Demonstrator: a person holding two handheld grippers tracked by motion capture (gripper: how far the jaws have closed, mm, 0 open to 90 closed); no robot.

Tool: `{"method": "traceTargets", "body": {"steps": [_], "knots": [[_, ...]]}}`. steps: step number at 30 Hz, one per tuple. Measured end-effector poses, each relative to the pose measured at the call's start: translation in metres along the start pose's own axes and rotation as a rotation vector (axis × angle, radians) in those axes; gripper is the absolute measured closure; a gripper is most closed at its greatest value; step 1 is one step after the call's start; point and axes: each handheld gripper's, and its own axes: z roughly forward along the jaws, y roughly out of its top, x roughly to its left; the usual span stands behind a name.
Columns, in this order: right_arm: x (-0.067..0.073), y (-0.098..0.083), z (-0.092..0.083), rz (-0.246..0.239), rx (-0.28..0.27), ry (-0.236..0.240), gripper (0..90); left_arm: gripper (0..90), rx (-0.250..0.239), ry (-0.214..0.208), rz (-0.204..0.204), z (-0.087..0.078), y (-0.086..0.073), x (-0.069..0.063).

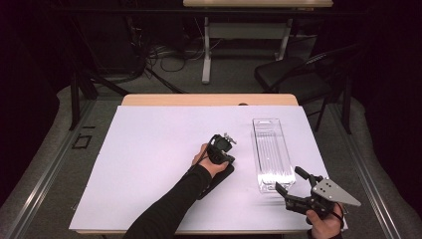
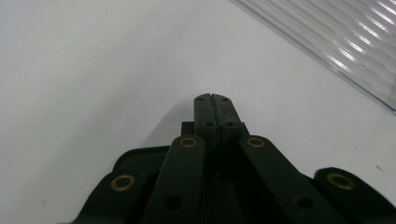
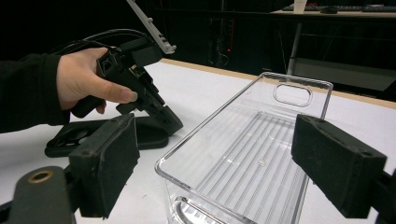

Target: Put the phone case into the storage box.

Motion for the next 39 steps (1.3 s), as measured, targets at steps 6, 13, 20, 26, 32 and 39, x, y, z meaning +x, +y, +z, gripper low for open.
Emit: {"method": "traceTargets", "body": {"steps": [6,13,20,26,32,39], "knots": [[0.001,0.000,0.000,0.000,0.005,0.001,14.1,90.0,-0.001,0.014,-0.023,-0.006,-0.009,0.007],[0.001,-0.001,0.001,-0.001,0.007,0.003,14.1,90.0,-0.005,0.019,-0.047,-0.012,-0.019,0.014],[0.001,-0.001,0.002,0.000,0.006,0.002,14.0,90.0,-0.008,0.019,-0.052,-0.016,-0.025,0.016],[0.002,-0.001,0.002,0.002,0.012,0.002,14.0,90.0,-0.004,0.021,-0.049,-0.017,-0.027,0.016],[0.001,-0.002,0.002,0.005,0.006,0.002,14.0,90.0,-0.003,0.015,-0.050,-0.018,-0.027,0.016],[0.002,-0.002,0.002,0.001,0.013,0.004,14.1,90.0,-0.017,0.015,-0.058,-0.020,-0.028,0.016]]}}
